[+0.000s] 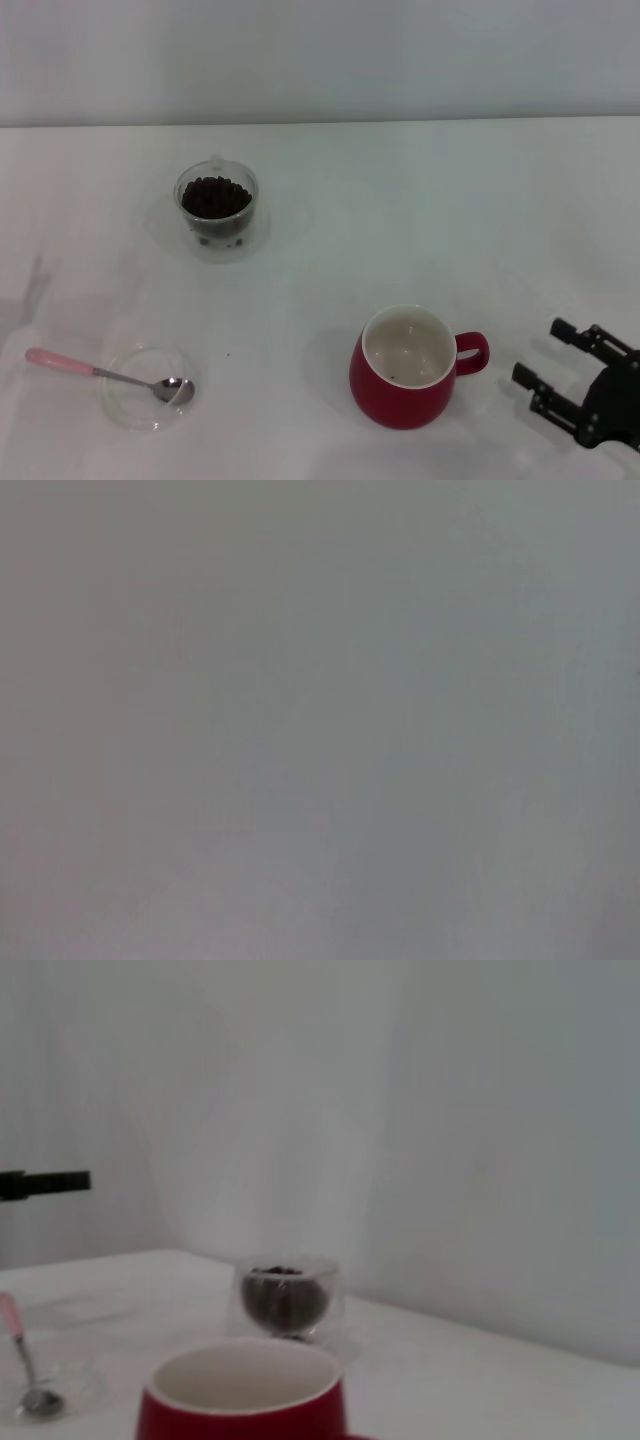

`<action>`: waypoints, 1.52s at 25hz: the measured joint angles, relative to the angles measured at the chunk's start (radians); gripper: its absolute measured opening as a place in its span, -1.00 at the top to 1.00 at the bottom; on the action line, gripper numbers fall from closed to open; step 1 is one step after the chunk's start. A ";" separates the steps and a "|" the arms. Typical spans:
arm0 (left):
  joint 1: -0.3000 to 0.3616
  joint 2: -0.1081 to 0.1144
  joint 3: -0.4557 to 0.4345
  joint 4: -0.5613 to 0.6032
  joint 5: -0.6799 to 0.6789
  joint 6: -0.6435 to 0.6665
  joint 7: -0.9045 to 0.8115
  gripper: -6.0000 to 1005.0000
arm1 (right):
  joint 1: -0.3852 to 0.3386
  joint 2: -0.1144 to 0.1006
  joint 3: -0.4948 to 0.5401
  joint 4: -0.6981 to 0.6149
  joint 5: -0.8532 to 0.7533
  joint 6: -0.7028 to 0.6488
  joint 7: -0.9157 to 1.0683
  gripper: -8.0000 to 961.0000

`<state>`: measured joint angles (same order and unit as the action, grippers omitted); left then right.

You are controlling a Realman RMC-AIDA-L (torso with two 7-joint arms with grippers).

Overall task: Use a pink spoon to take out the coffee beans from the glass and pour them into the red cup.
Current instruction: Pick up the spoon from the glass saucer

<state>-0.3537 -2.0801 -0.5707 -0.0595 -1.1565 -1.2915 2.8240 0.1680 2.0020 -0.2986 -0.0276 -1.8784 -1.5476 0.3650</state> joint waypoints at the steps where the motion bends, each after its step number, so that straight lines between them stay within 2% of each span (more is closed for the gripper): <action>1: 0.000 0.000 0.001 -0.001 0.001 0.000 0.000 -0.78 | -0.001 0.000 0.002 -0.004 0.010 -0.004 0.002 -0.54; 7: 0.014 -0.002 0.006 -0.038 0.008 -0.007 -0.013 -0.78 | 0.018 0.000 0.004 -0.017 0.119 -0.019 -0.001 -0.54; 11: 0.046 -0.003 0.009 -0.094 0.044 -0.023 -0.046 -0.78 | 0.051 0.001 0.004 -0.031 0.180 -0.012 0.001 -0.54; 16: 0.105 -0.006 0.009 -0.126 0.118 -0.084 -0.209 -0.78 | 0.103 0.001 0.004 -0.039 0.221 0.030 -0.002 -0.54; 24: 0.182 -0.007 0.012 -0.134 0.150 -0.210 -0.421 -0.77 | 0.162 0.001 0.004 -0.057 0.233 0.079 0.004 -0.54; 30: 0.226 -0.009 0.048 -0.167 0.151 -0.235 -0.483 -0.78 | 0.172 0.002 0.004 -0.066 0.248 0.086 0.004 -0.54; 38: 0.320 -0.011 0.061 -0.217 0.143 -0.244 -0.609 -0.77 | 0.167 0.000 0.013 -0.090 0.284 0.078 0.005 -0.54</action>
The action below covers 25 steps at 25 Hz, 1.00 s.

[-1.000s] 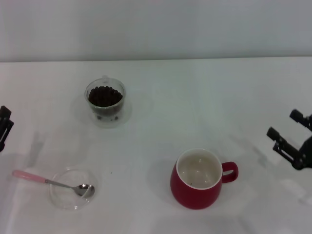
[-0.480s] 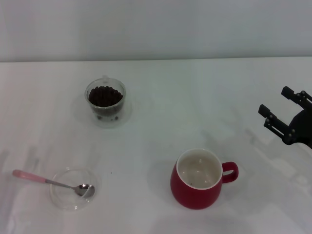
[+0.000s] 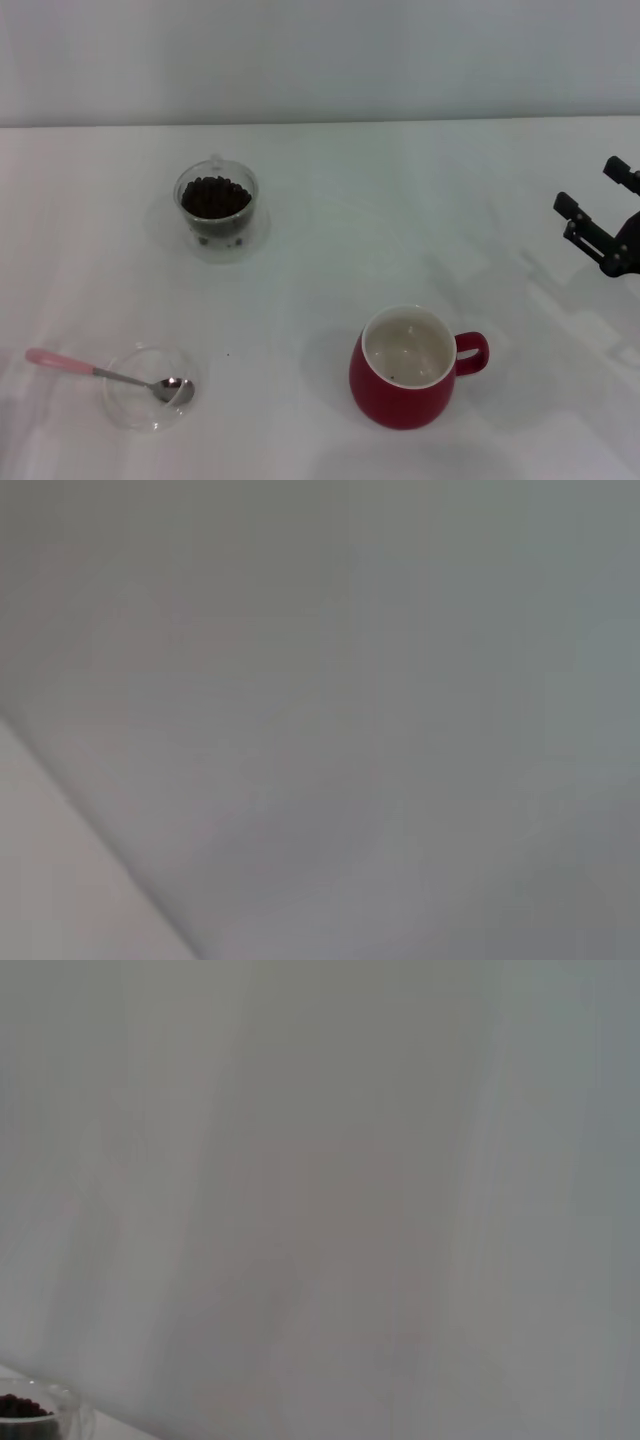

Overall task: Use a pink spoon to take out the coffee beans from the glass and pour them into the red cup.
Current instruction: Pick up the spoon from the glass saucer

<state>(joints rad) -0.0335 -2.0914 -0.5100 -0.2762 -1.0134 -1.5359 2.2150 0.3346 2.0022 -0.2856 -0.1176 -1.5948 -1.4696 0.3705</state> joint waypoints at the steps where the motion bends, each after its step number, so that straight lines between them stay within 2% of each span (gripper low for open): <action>1: 0.014 0.000 0.000 -0.006 -0.003 0.001 -0.004 -0.77 | 0.000 0.000 0.000 -0.001 0.001 0.000 0.000 -0.54; 6: 0.038 -0.002 0.001 -0.016 -0.018 0.043 -0.034 -0.77 | 0.000 0.000 0.000 -0.013 0.002 -0.004 0.001 -0.54; 14: -0.015 -0.001 0.003 -0.012 -0.014 0.169 -0.081 -0.77 | -0.008 0.000 0.001 -0.014 0.004 -0.032 0.001 -0.54; 20: -0.064 -0.001 0.049 -0.013 -0.014 0.222 -0.098 -0.77 | -0.008 0.000 0.002 -0.014 0.004 -0.032 0.000 -0.54; 25: -0.070 -0.002 0.056 -0.015 -0.010 0.251 -0.098 -0.77 | -0.005 0.001 0.002 -0.013 0.004 -0.032 -0.001 -0.54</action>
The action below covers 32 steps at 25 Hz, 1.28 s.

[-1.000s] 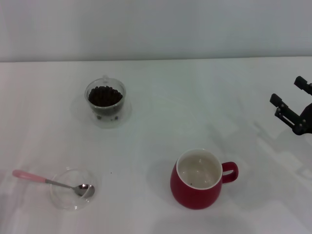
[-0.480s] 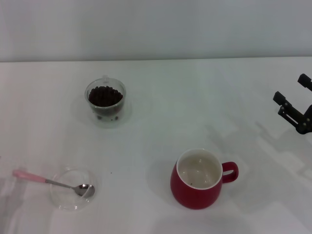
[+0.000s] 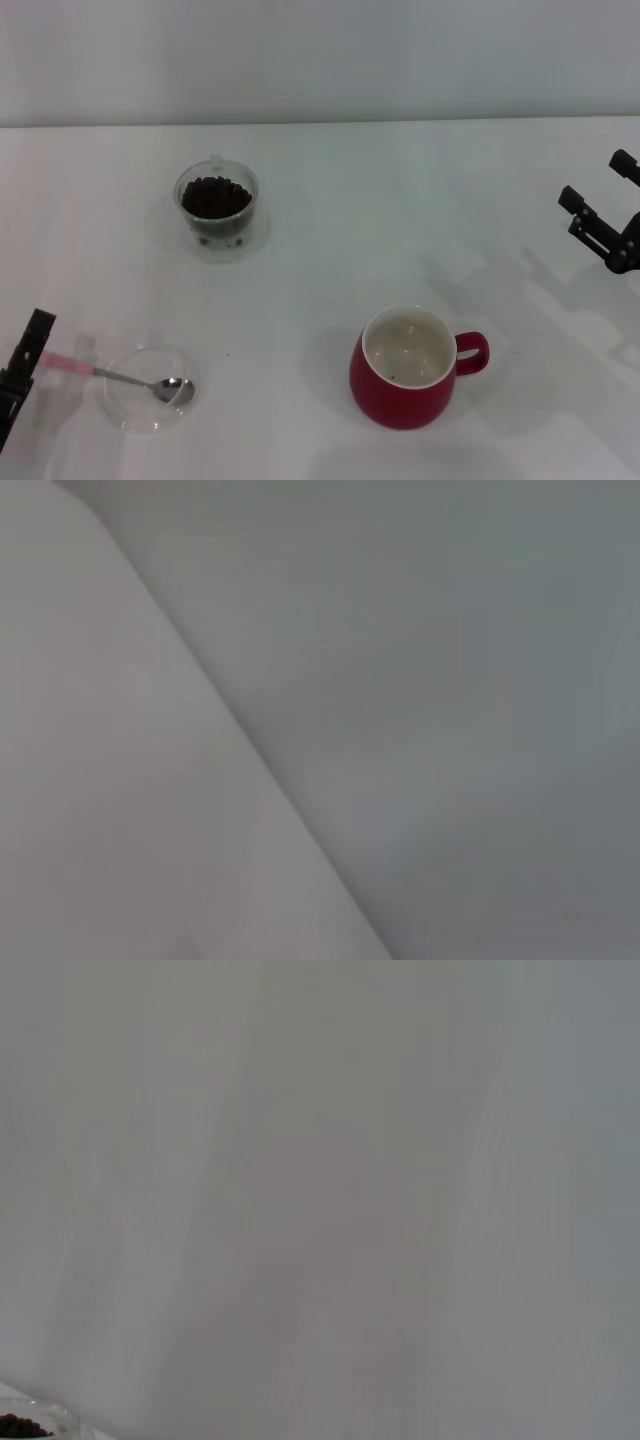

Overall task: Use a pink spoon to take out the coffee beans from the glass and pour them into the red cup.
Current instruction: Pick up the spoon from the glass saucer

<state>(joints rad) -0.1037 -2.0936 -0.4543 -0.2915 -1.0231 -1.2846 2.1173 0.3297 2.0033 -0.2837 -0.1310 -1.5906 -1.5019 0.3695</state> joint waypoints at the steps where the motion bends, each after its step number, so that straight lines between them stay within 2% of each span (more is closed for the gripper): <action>1: 0.001 0.000 0.000 0.000 0.000 0.006 0.000 -0.77 | 0.000 0.000 0.000 0.000 0.000 0.000 0.000 -0.54; 32: -0.043 0.001 0.091 0.003 0.001 0.025 -0.011 -0.75 | -0.014 0.003 0.002 0.025 0.000 0.000 -0.009 -0.54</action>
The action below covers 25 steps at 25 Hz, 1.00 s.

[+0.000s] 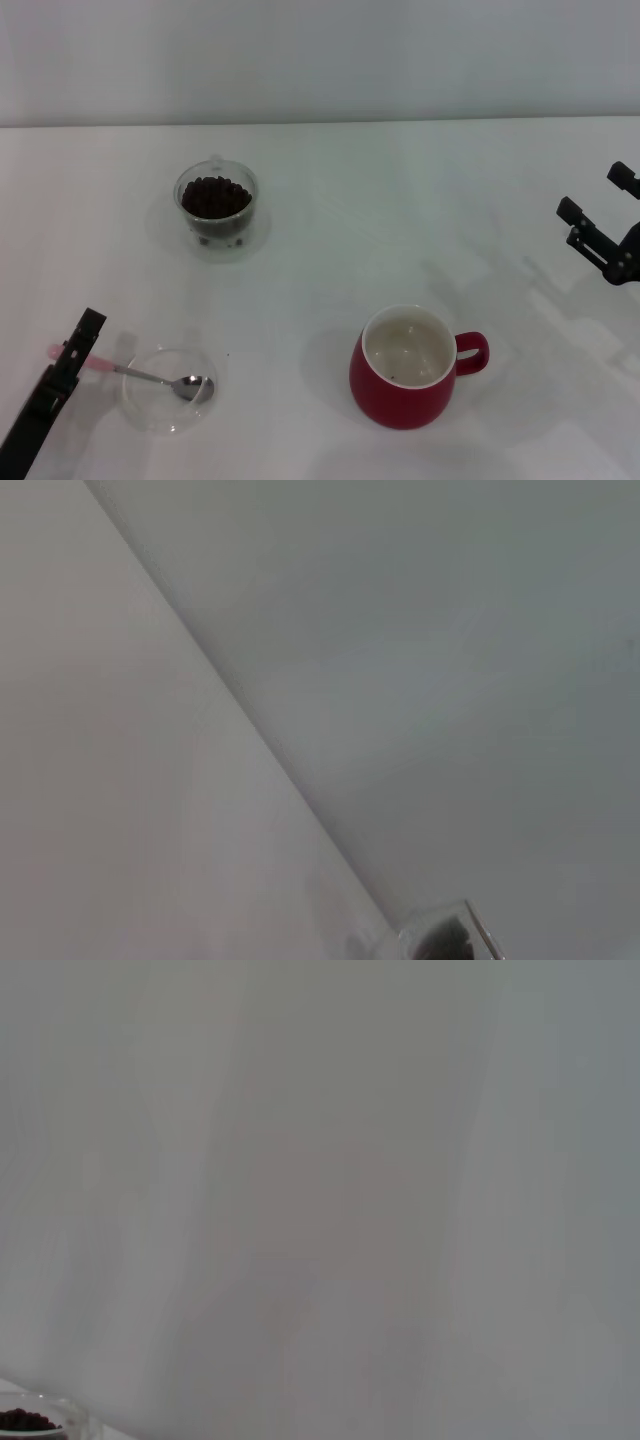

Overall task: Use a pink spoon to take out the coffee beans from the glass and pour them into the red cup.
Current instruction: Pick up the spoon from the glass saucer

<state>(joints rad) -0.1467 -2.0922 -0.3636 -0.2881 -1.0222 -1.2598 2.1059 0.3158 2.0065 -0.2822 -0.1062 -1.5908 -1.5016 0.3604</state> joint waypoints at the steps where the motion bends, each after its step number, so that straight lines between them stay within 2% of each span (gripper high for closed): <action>1: 0.000 0.000 0.000 0.000 0.000 0.000 -0.004 -0.75 | 0.000 0.000 0.000 0.001 0.000 0.000 0.000 -0.54; 12: 0.000 0.004 0.003 0.008 0.001 0.000 -0.065 -0.74 | -0.001 0.000 -0.002 0.021 0.000 0.000 -0.012 -0.54; 17: -0.002 0.006 0.006 0.010 0.002 0.013 -0.101 -0.31 | -0.001 0.000 -0.004 0.025 0.000 -0.003 -0.012 -0.54; 20: -0.009 0.007 0.008 0.010 0.002 0.046 -0.124 0.16 | -0.001 0.000 -0.008 0.025 -0.001 -0.003 -0.012 -0.54; 25: -0.012 0.008 0.010 0.013 0.002 0.056 -0.143 0.29 | 0.000 0.000 -0.008 0.026 -0.002 -0.008 -0.012 -0.54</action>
<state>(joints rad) -0.1588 -2.0840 -0.3540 -0.2752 -1.0200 -1.2043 1.9633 0.3154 2.0064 -0.2906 -0.0801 -1.5923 -1.5096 0.3482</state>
